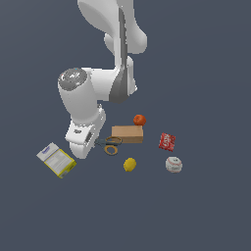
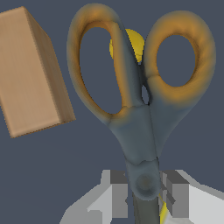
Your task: Pick up a designated object from a clutter of objects.
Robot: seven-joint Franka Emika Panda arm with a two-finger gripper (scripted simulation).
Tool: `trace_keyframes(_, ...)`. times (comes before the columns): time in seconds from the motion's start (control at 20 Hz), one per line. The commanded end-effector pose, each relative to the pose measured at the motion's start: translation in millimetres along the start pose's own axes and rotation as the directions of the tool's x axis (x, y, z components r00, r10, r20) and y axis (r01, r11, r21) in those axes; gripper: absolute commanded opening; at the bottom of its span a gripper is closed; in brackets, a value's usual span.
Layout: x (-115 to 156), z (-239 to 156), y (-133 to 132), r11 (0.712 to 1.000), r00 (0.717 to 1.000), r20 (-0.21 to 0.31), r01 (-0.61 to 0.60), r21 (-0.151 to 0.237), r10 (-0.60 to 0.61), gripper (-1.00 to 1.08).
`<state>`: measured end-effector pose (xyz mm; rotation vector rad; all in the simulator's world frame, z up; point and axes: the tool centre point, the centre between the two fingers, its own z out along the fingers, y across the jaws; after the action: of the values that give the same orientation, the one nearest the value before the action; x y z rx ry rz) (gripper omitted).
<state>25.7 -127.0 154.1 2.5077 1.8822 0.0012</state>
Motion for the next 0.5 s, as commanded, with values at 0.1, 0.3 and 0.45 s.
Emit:
trace_keyframes(0.1, 0, -49, 7, 1.0, 1.0, -0.001, 0.002, 0.001, -0.002, -1.0)
trace_keyframes(0.3, -1, -91, 14, 1.0, 1.0, -0.002, 0.003, 0.002, -0.003, -1.0)
trace_keyframes(0.45, -1, -122, 20, 1.0, 1.0, -0.002, 0.004, 0.002, -0.004, -1.0)
